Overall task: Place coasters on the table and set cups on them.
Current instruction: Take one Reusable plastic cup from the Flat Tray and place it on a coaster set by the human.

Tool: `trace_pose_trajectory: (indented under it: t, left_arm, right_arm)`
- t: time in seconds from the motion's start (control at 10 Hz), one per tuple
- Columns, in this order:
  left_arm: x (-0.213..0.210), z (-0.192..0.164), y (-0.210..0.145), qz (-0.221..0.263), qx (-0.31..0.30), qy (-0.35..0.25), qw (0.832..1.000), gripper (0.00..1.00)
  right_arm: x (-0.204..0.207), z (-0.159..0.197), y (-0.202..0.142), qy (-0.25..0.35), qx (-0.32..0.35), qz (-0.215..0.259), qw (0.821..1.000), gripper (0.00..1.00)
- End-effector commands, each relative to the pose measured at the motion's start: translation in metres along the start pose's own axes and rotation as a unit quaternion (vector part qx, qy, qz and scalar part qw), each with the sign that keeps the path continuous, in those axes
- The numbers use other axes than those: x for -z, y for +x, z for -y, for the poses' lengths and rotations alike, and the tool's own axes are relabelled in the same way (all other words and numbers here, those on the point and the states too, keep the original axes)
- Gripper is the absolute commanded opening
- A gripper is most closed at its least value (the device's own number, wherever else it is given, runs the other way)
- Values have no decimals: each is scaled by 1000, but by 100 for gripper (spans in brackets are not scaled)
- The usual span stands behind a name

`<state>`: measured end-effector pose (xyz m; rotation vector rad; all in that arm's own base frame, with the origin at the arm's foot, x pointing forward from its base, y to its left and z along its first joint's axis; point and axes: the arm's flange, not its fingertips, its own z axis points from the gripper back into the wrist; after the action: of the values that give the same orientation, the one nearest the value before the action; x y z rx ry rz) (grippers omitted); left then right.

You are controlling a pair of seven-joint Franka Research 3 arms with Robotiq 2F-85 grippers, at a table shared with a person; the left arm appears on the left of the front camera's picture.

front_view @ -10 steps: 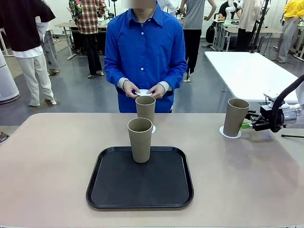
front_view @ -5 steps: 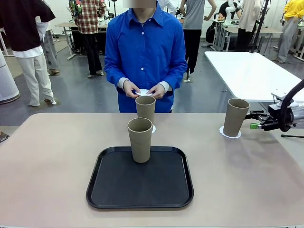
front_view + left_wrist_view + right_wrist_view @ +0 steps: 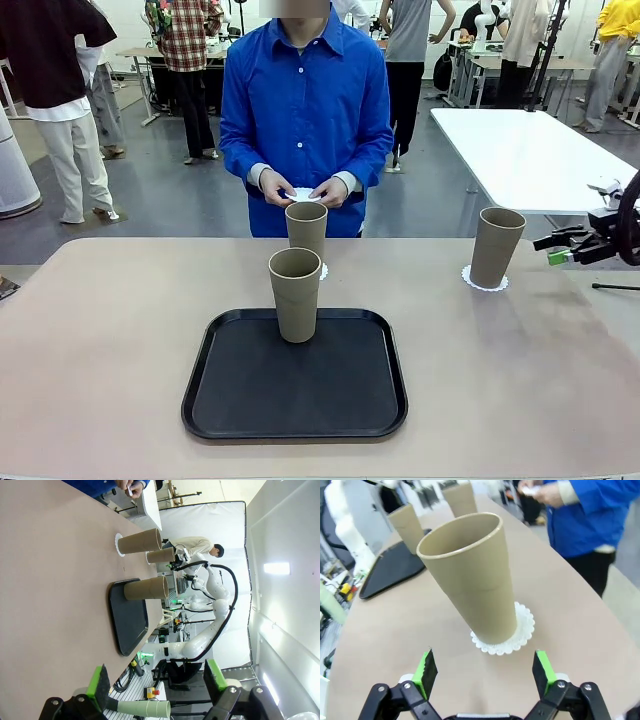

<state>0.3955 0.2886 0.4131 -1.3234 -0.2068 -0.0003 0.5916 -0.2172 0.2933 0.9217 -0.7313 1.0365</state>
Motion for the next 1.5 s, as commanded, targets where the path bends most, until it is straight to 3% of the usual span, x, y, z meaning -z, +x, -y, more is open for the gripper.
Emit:
trace_pose_trajectory:
  t: [0.0,0.3,0.6,0.8,0.9,1.2,1.3,1.4]
  left_arm:
    - [-1,3,1,6,-1,-4,1000,100]
    - [-1,3,1,6,-1,-4,1000,100]
    - [-1,3,1,6,-1,-4,1000,100]
    - [-1,3,1,6,-1,-4,1000,100]
    - [-1,3,1,6,-1,-4,1000,100]
    - [-1,3,1,6,-1,-4,1000,100]
    - [-1,3,1,6,-1,-4,1000,100]
    - [-1,3,1,6,-1,-4,1000,100]
  right_arm:
    - [8,-53,34,-35,106,-88,990,100]
    - [4,-116,99,-108,168,-206,958,100]
    - [18,-168,156,-174,172,-266,932,100]
    - [39,-205,189,-229,179,-333,897,100]
    - [49,-213,204,-252,180,-342,887,100]
    - [76,-197,214,-274,195,-358,871,100]
    - [57,-218,225,-253,169,-342,889,100]
    - [57,-218,225,-253,169,-342,889,100]
